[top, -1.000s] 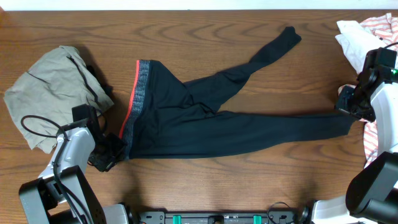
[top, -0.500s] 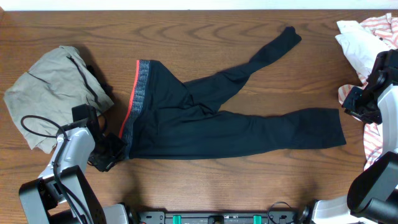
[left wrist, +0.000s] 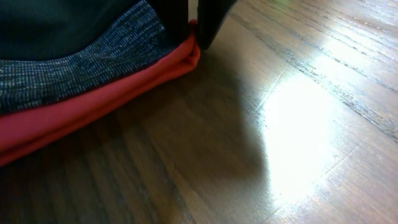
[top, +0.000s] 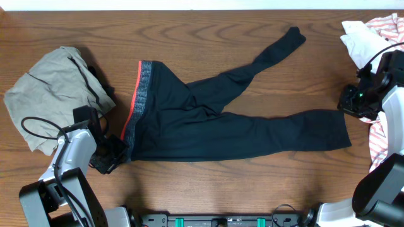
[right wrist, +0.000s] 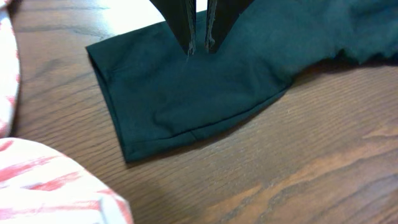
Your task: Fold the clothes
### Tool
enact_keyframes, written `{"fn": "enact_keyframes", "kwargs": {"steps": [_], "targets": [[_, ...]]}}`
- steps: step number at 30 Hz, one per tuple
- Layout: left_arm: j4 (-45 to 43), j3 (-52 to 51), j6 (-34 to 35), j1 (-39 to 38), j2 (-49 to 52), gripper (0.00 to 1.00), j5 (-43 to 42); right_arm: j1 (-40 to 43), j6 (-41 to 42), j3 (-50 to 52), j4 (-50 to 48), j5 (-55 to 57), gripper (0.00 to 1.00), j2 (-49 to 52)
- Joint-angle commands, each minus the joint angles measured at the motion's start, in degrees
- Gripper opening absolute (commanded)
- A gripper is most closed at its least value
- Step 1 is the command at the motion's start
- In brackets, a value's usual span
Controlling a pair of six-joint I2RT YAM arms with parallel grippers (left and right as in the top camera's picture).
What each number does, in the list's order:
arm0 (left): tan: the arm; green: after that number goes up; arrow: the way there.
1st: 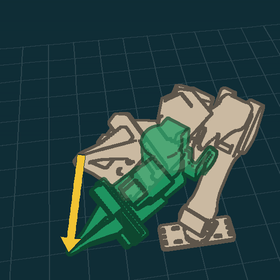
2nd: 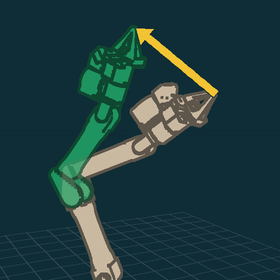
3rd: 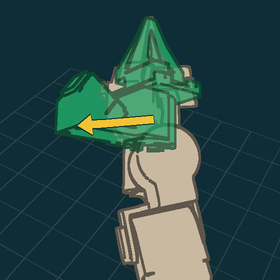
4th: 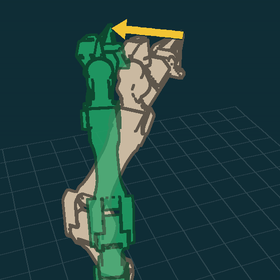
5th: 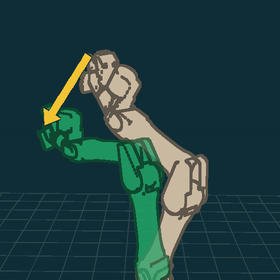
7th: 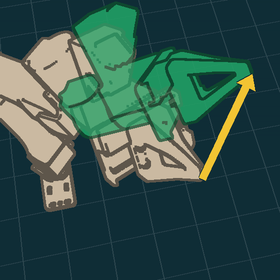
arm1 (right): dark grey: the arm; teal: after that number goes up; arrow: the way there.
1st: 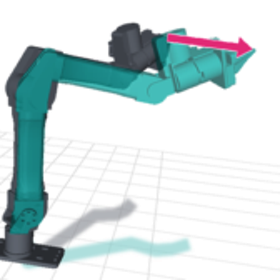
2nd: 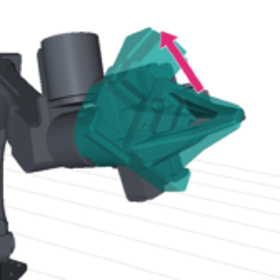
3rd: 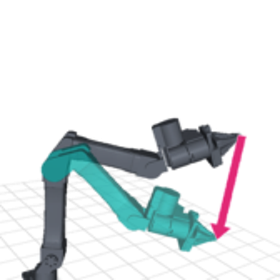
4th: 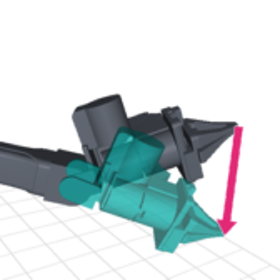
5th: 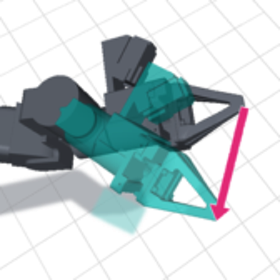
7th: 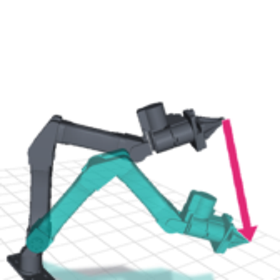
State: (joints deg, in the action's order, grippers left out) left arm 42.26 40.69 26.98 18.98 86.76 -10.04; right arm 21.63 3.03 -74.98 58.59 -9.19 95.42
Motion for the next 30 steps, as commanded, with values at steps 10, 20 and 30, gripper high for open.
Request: {"fn": "enact_keyframes", "kwargs": {"steps": [10,20,30], "targets": [[1.1,1.6,-3.2,0.3,-4.7,0.67,-1.2,-0.6,-1.4,6.0,-3.8,-1.8,0.07,0.3],[-0.2,4.5,-3.4,0.0,-20.7,0.55,-1.3,-0.6,-1.4,6.0,-4.6,-1.8,0.08,0.3],[-18.5,5.9,-13.2,-11.6,-20.7,0.29,-1.3,-0.7,-4.3,5.7,-7.5,-12.9,0.09,0.3]]}}
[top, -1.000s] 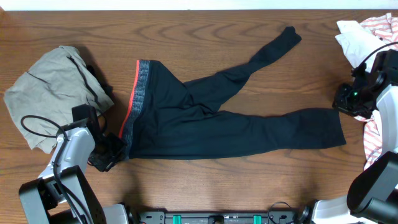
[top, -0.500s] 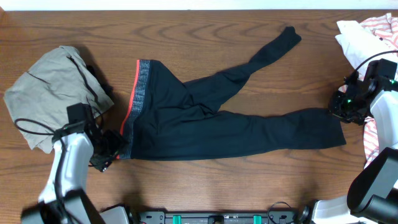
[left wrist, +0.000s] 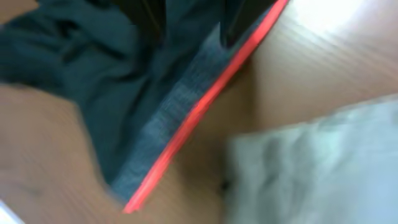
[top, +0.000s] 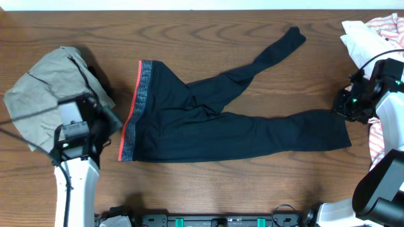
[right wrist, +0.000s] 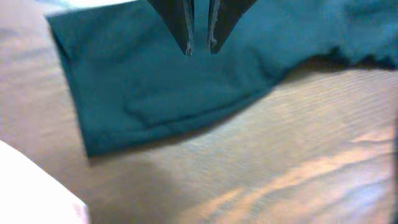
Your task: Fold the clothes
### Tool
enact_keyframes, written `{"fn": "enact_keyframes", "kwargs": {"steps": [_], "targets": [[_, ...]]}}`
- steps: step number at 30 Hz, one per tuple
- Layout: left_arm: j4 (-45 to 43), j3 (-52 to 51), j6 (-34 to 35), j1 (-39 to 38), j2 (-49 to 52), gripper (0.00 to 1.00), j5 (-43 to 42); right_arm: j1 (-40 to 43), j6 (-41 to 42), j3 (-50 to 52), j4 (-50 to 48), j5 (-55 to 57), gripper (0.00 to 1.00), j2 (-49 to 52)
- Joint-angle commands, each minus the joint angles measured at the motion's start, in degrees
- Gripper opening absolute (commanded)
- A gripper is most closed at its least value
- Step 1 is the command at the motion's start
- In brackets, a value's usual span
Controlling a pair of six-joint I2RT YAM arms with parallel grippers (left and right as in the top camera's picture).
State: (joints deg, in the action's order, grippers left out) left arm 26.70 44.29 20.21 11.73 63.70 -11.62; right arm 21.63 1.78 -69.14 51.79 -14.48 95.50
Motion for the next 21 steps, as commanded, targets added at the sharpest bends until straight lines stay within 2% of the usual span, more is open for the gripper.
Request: {"fn": "enact_keyframes", "kwargs": {"steps": [1,6,9,11,13,14,16,21], "targets": [[-3.8,3.3,-7.5,-5.8,4.0,0.29,0.3,-0.7,-3.2,-0.4,-0.8,-9.0,0.11,0.2],[-4.1,11.6,-11.7,-10.7,16.4,0.3,0.3,-2.1,-3.3,-4.6,0.3,-11.5,0.18,0.2],[-4.1,17.7,-12.8,-11.9,25.3,0.3,0.3,-3.7,-4.7,-8.7,2.0,-11.5,0.27,-0.1],[-4.3,21.5,-13.9,-12.1,30.5,0.3,0.3,-4.9,-5.5,-11.5,3.3,-11.5,0.4,0.0],[-4.9,24.7,-14.7,-12.1,35.1,0.29,0.3,-6.4,-6.2,-13.9,4.3,-11.6,0.61,0.0],[-5.4,26.3,-15.1,-12.1,37.6,0.3,0.2,-7.0,-7.1,-14.9,4.6,-12.1,0.67,0.0],[-6.9,28.5,-15.5,-12.1,41.4,0.3,0.2,-8.3,-9.6,-16.1,4.3,-14.4,0.68,0.0],[-11.5,29.6,-15.5,-12.4,48.2,0.29,0.0,-10.1,-7.3,-16.5,1.6,-12.4,0.56,0.0]]}}
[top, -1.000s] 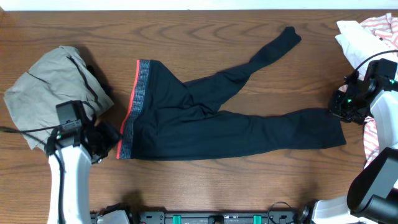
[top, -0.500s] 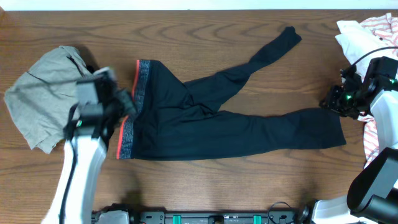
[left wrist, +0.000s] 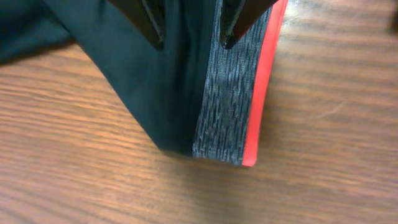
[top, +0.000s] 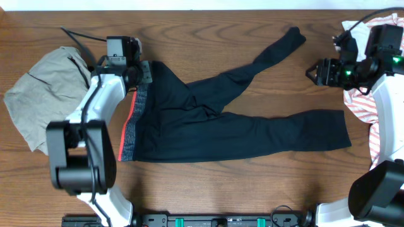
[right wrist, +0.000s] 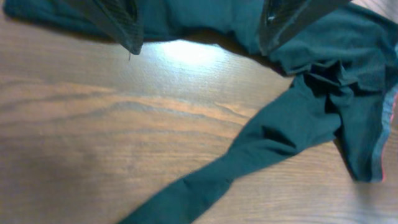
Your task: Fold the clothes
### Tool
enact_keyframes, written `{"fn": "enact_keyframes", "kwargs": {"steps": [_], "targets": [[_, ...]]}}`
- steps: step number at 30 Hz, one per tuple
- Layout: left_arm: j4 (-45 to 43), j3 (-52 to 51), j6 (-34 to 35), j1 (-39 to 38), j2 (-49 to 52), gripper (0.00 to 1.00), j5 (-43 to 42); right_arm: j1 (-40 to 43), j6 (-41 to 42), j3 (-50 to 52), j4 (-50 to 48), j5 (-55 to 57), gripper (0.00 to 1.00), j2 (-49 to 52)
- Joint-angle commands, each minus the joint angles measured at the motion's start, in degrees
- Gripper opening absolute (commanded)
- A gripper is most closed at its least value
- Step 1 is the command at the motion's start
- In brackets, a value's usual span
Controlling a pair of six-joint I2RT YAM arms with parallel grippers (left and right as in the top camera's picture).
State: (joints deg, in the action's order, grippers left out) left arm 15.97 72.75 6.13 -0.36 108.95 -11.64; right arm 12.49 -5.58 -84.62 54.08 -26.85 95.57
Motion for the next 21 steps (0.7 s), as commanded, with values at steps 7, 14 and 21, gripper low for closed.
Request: {"fn": "enact_keyframes", "kwargs": {"steps": [7,14,21], "targets": [[-4.0,1.1,-1.4,-0.7,9.9,0.3,0.1,-1.3,1.3,-1.0,-8.2,2.9,0.61,1.0],[-8.3,1.1,-1.4,-0.7,13.3,0.3,4.3,-1.4,1.3,-0.9,-15.5,3.1,0.71,2.4],[-13.1,1.1,-1.2,-0.7,15.5,0.29,10.3,-1.7,1.5,-0.9,-24.0,3.1,0.79,10.6]]}}
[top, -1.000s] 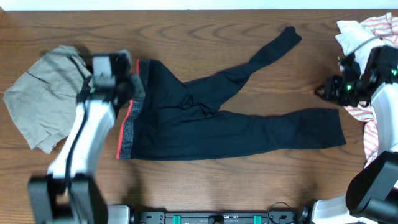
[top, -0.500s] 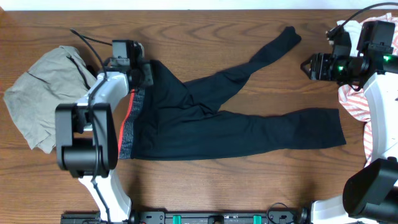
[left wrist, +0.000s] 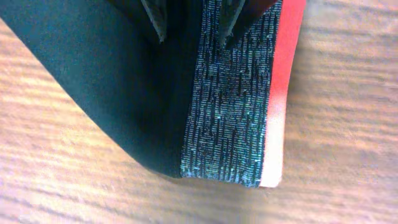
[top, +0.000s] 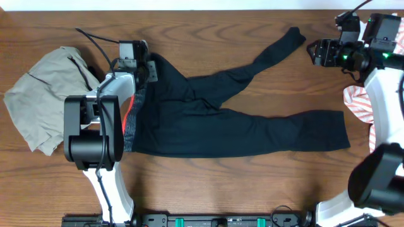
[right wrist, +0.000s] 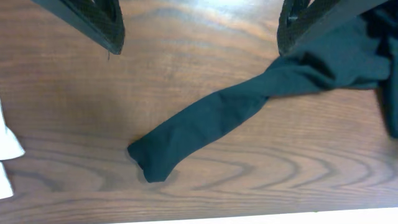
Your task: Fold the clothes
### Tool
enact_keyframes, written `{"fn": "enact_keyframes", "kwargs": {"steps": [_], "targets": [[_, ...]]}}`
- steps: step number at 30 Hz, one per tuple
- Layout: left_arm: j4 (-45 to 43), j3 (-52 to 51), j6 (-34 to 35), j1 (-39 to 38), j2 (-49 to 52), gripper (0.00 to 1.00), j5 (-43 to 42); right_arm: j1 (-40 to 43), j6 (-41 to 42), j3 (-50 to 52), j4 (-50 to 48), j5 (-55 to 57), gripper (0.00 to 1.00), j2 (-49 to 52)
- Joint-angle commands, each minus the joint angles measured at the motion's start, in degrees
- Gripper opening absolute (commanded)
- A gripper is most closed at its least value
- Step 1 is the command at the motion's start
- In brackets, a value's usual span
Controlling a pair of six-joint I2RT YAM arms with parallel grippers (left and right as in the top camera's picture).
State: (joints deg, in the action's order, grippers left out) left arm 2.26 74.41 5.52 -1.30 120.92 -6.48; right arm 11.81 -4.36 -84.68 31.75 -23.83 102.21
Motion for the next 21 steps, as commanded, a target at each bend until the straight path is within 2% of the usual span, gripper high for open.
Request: {"fn": "enact_keyframes", "kwargs": {"steps": [1,6,9,14,21], "targets": [[0.4,-0.5,-0.5,0.3,3.6,0.3,6.2,-1.1,0.3,-0.9,-3.6,0.1,0.83,5.7],[1.6,-0.6,-0.4,0.5,3.6,0.3,7.6,-1.2,0.2,-0.9,-15.2,0.0,0.93,13.7],[3.8,-0.6,2.8,0.6,3.6,0.29,7.6,-1.3,0.3,-0.9,-23.2,0.0,0.96,19.3],[5.2,-0.7,3.6,0.5,3.6,0.3,7.6,-1.7,2.2,-0.9,-33.8,-1.2,0.99,27.8],[5.4,-0.7,3.6,-0.1,3.6,0.3,7.6,-2.8,2.2,-0.9,-41.7,-1.2,0.99,33.8]]}}
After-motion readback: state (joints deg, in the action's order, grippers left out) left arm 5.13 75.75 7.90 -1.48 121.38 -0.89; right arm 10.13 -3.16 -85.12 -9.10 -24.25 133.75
